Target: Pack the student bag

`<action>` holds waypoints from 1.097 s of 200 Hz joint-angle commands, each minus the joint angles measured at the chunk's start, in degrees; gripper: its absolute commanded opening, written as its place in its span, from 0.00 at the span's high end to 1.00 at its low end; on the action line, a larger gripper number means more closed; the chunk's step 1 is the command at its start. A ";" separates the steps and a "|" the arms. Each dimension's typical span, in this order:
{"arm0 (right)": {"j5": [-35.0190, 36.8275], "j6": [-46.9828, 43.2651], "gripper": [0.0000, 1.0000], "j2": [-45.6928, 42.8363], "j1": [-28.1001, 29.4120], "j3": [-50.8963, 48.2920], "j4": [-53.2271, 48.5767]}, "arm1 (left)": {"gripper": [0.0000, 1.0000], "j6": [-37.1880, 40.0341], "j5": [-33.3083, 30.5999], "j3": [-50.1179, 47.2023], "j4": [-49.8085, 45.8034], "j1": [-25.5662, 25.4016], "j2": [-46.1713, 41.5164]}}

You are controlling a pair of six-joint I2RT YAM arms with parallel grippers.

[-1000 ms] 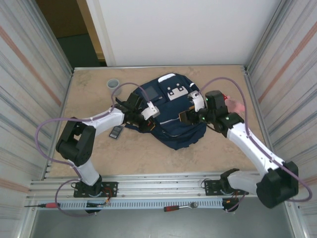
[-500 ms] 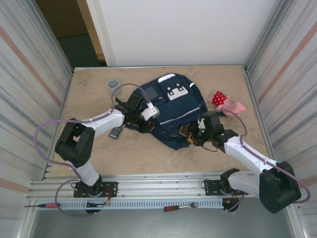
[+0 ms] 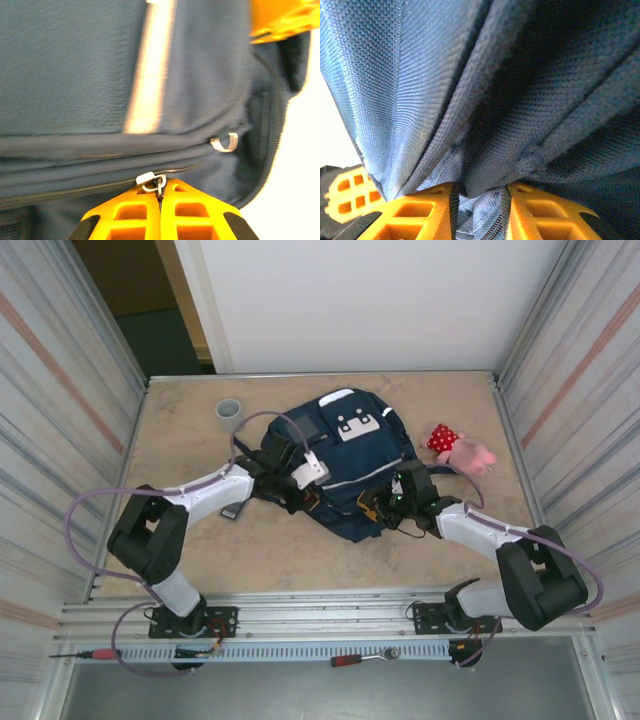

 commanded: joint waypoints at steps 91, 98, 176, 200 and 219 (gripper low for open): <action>-0.31 -9.00 0.71 -4.90 -1.17 4.02 -1.09 | 0.57 2.58 2.72 1.48 2.89 -10.14 -4.25; -0.72 -10.92 0.69 -5.72 -1.83 4.75 -3.46 | 0.52 5.47 2.49 0.89 2.38 -9.29 -5.74; -4.45 -20.05 0.55 -10.76 -7.32 7.99 -16.43 | 0.14 45.38 -9.39 -1.86 4.14 -4.77 -9.01; -4.54 -20.87 0.53 -11.45 -7.44 8.07 -17.49 | 0.11 50.08 -11.70 -0.07 6.83 -4.53 -3.78; -4.38 -21.38 0.52 -11.74 -7.47 8.02 -18.30 | 0.10 51.08 -12.99 0.96 10.61 -4.53 -0.32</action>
